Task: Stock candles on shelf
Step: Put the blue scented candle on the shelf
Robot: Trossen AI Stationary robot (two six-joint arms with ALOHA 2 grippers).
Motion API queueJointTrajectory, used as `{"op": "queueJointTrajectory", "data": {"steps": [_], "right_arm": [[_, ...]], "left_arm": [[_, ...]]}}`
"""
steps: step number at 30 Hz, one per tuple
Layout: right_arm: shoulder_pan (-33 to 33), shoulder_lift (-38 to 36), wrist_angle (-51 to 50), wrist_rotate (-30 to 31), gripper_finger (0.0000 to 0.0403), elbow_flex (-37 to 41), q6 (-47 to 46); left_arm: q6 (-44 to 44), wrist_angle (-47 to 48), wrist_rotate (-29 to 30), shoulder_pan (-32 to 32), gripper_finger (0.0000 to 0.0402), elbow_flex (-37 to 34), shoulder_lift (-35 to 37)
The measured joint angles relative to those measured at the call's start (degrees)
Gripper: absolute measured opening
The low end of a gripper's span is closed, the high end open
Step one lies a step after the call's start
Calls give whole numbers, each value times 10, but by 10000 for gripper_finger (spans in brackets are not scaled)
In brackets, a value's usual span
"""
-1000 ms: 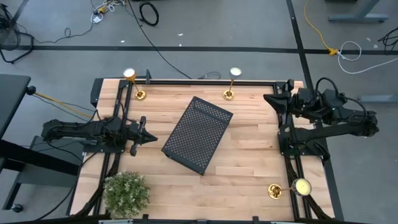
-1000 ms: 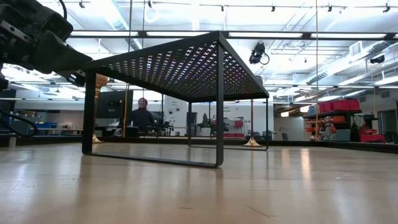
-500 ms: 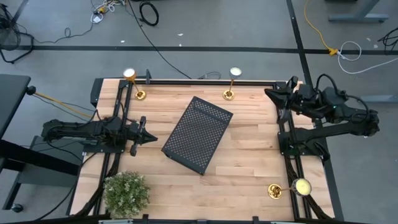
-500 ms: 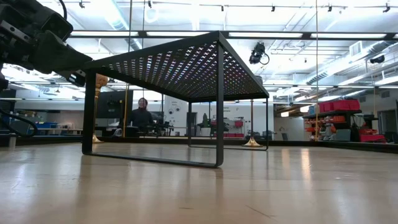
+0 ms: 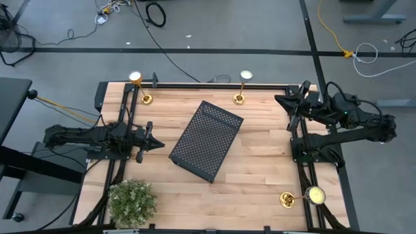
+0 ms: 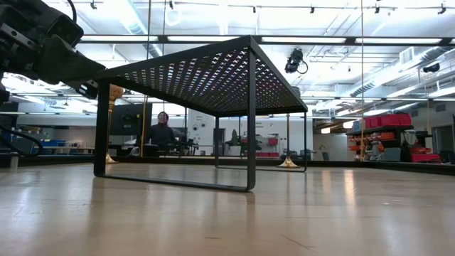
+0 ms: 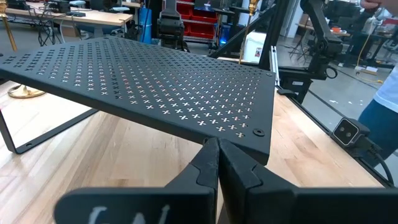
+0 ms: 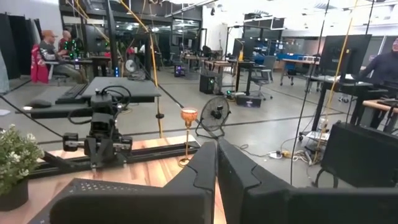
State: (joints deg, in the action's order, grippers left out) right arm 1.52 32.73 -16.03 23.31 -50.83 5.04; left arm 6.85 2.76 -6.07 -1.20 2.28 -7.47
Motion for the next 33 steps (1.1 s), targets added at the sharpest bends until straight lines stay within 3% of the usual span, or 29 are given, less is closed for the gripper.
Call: {"op": "queueJointTrajectory", "data": {"steps": [19, 33], "right_arm": [[0, 1, -11, -2, 18, 0, 0], [-18, 7, -72, -3, 18, 0, -24]], "left_arm": [[0, 0, 0, 0, 14, 0, 0], [0, 0, 0, 0, 14, 0, 0]]}}
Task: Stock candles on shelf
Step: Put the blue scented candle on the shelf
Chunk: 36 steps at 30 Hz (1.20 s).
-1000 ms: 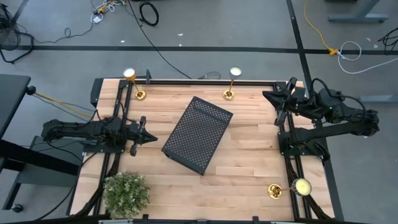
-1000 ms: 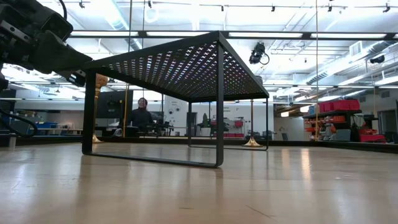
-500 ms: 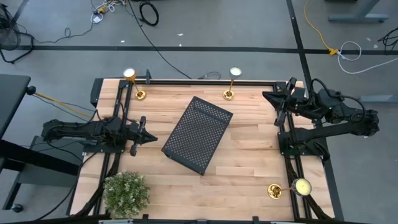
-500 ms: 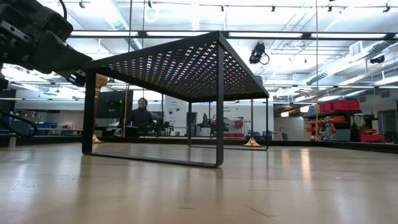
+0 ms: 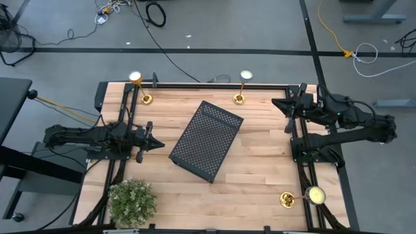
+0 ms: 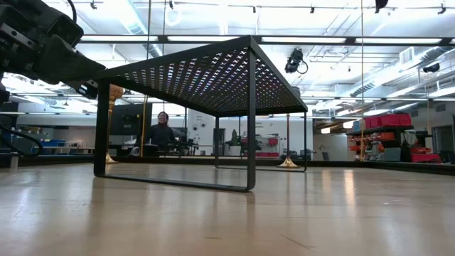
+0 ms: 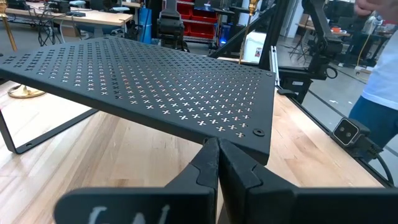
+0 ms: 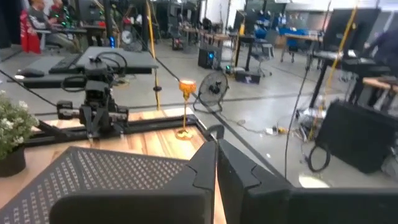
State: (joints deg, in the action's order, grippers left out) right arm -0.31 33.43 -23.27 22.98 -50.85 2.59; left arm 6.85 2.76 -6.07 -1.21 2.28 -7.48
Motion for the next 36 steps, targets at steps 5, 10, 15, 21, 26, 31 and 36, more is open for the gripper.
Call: {"op": "queueJointTrajectory", "data": {"steps": [5, 10, 15, 21, 26, 31, 36], "right_arm": [[-43, 0, -33, 0, 18, 0, -24], [-92, 6, -60, -1, 18, 0, -33], [-139, 23, -74, -22, 18, 0, -26], [-192, 55, -75, -94, 18, 0, -35], [-211, 84, -78, -104, 18, 0, -28], [-219, 111, -77, -105, 19, 0, -31], [-220, 142, -78, -106, 49, 0, -86]], "left_arm": [[0, 0, 0, 0, 14, 0, 0], [0, 0, 0, 0, 14, 0, 0], [0, 0, 0, 0, 14, 0, 0], [0, 0, 0, 0, 14, 0, 0], [0, 0, 0, 0, 14, 0, 0], [0, 0, 0, 0, 14, 0, 0], [0, 0, 0, 0, 14, 0, 0]]}}
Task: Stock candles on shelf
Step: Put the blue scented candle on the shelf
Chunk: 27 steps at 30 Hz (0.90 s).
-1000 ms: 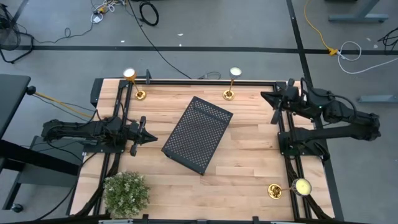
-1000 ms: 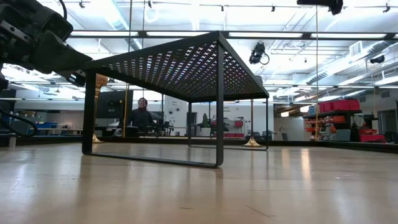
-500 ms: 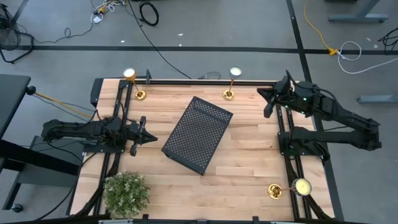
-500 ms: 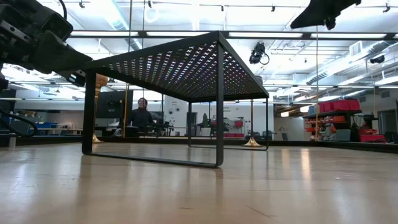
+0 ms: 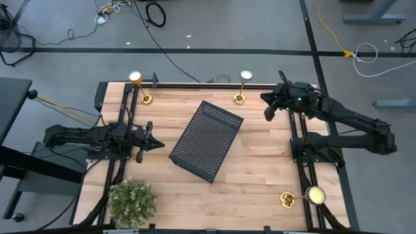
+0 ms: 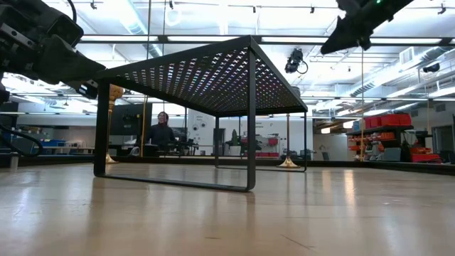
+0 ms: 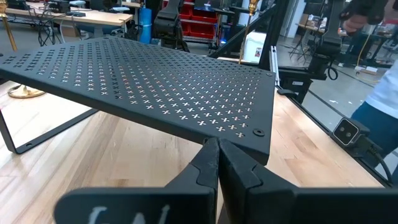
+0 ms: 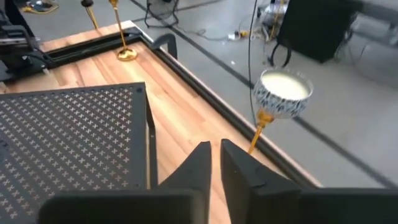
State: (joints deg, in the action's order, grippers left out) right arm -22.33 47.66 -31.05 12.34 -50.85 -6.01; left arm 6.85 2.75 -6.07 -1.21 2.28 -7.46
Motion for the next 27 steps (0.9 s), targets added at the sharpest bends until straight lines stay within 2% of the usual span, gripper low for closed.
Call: {"op": "queueJointTrajectory", "data": {"steps": [5, 10, 14, 21, 27], "right_arm": [[0, 34, 1, 6, 113, 0, -11], [0, 42, 9, 50, 182, 0, -20], [-6, 44, 14, 60, 231, 0, -30], [-19, 52, 6, 5, 297, 0, -51], [-30, 52, 4, -23, 337, 0, -40]], "left_arm": [[0, 0, 0, 0, 14, 0, 0], [0, 0, 0, 0, 14, 0, 0], [0, 0, 0, 0, 14, 0, 0], [0, 0, 0, 0, 14, 0, 0], [0, 0, 0, 0, 14, 0, 0]]}}
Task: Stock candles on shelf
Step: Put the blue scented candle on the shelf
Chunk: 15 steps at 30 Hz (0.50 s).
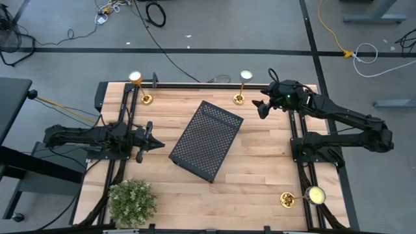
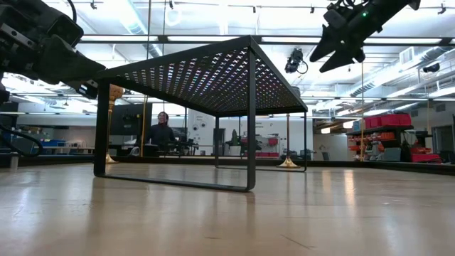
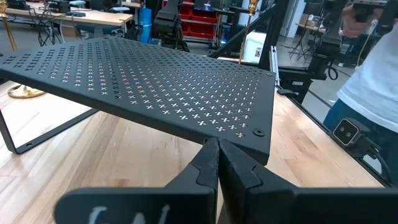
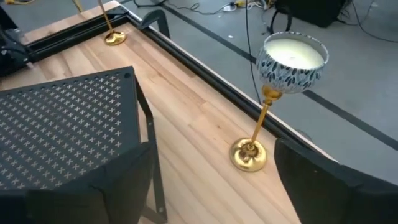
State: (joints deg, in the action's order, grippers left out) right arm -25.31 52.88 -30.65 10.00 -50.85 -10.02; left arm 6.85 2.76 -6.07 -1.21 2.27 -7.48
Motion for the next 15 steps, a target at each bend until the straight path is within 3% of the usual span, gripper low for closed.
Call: {"op": "queueJointTrajectory", "data": {"steps": [15], "right_arm": [[-28, 35, 45, -8, 364, 0, -1]], "left_arm": [[0, 0, 0, 0, 14, 0, 0]]}}
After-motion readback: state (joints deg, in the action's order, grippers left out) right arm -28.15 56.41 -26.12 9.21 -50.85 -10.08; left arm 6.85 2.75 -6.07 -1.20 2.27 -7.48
